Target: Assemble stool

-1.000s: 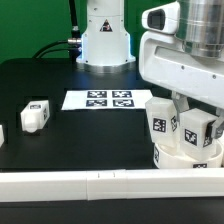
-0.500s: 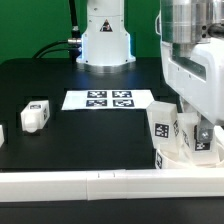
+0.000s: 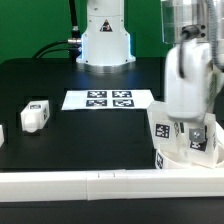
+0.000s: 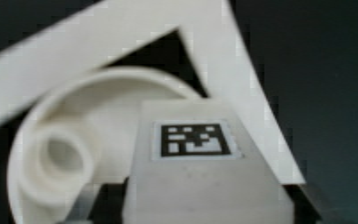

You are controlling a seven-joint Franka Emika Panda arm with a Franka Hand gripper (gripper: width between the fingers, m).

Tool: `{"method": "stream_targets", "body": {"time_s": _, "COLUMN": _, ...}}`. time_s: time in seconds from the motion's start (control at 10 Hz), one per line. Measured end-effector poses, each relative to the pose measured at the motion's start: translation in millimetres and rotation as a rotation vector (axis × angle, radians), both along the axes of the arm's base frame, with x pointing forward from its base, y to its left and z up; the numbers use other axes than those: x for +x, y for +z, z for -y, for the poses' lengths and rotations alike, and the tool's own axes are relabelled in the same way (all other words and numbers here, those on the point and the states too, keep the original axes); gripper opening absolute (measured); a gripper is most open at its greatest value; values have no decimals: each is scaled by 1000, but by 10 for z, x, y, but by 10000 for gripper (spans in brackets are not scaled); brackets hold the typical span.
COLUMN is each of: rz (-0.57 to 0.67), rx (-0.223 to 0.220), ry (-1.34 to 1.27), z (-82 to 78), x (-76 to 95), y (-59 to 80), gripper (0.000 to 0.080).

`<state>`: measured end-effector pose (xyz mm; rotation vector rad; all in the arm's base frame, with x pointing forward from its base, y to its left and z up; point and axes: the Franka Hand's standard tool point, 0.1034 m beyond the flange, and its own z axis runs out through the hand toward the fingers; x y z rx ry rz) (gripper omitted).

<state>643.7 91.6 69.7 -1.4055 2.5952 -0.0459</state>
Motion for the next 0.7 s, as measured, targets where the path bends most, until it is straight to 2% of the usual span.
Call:
{"method": "stream_targets", "body": {"time_s": 0.3, "rz": 28, "rx": -10, "ry": -6, "z": -2, "x": -32, "y": -6, "gripper": 337}}
{"method": "stream_targets", "body": {"time_s": 0.4, "rz": 29, "rx": -17, "ry": 20, "z": 0, "x": -34, "y": -13, "gripper": 430}}
{"method": "stream_targets", "body": {"time_s": 0.5, "rz": 29, "rx": -20, "ry": 45, "z": -15, "x": -36, "y": -4, "gripper": 430}}
{"method": "stream_targets", "body": {"time_s": 0.6, "rz": 25, "rx": -9, "ry": 72, "z": -80, "x": -45, "y": 51, "gripper": 587}}
{"method": "stream_targets", "body": {"time_s": 0.7, "rz": 40, "rx": -8, "ry": 133, "z": -141, "x": -36, "y": 140, "gripper": 587}}
